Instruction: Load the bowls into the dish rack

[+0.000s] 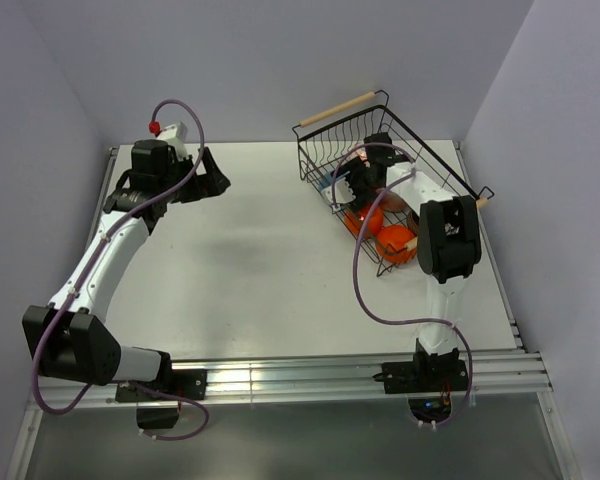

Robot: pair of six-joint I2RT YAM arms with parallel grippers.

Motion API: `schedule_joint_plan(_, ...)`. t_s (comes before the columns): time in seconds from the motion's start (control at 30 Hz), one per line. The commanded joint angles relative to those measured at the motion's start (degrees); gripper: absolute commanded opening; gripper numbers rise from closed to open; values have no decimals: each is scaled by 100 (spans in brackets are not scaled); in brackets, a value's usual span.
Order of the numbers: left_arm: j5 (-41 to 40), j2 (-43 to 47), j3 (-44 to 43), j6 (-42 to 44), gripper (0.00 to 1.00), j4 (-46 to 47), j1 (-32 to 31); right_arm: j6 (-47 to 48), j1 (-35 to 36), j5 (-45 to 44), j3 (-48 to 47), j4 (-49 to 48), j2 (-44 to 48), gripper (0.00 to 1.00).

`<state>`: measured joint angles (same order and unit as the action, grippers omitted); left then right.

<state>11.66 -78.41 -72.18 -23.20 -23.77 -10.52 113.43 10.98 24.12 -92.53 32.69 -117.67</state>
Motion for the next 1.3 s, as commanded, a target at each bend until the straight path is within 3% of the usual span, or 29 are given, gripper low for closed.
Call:
schedule_joint_plan(0.0,170,221,29,123,100,197,33,-187,-26,251,-370,-157,411,81)
schedule_joint_plan(0.33,-23,-34,-419,483,99,-224,50,-2182,-158,-20,-836,-1053,938,81)
schedule_joint_plan(0.4,-50,-191,-655,728,100,-566,50,-3016,-158,-83,-845,-1299,1227,86)
schedule_joint_plan(0.47,-129,-288,-797,931,100,-891,50,-3866,-167,-187,-994,-1265,1525,100)
schedule_joint_plan(0.53,-59,-333,-850,1028,100,-963,103,-4702,-175,-372,-1082,-1352,1755,100)
schedule_joint_plan(0.67,134,-201,-640,1186,100,-902,138,-7011,-184,-943,-1818,-435,2361,100)
schedule_joint_plan(0.8,91,-140,-429,1230,100,-1016,138,-8554,-184,-1095,-2085,701,2976,100)
schedule_joint_plan(0.93,135,264,-60,1274,100,-858,147,-9697,-176,-665,-1059,1046,4222,100)
schedule_joint_plan(1.03,13,746,265,1222,100,-909,147,-10636,-175,-323,422,872,5065,100)
schedule_joint_plan(1.17,-120,1073,503,1265,100,-998,147,-10859,-175,-144,1358,643,5674,100)
schedule_joint_plan(1.27,-120,1433,731,1309,99,-1059,147,-10842,-175,-162,1501,739,5798,100)
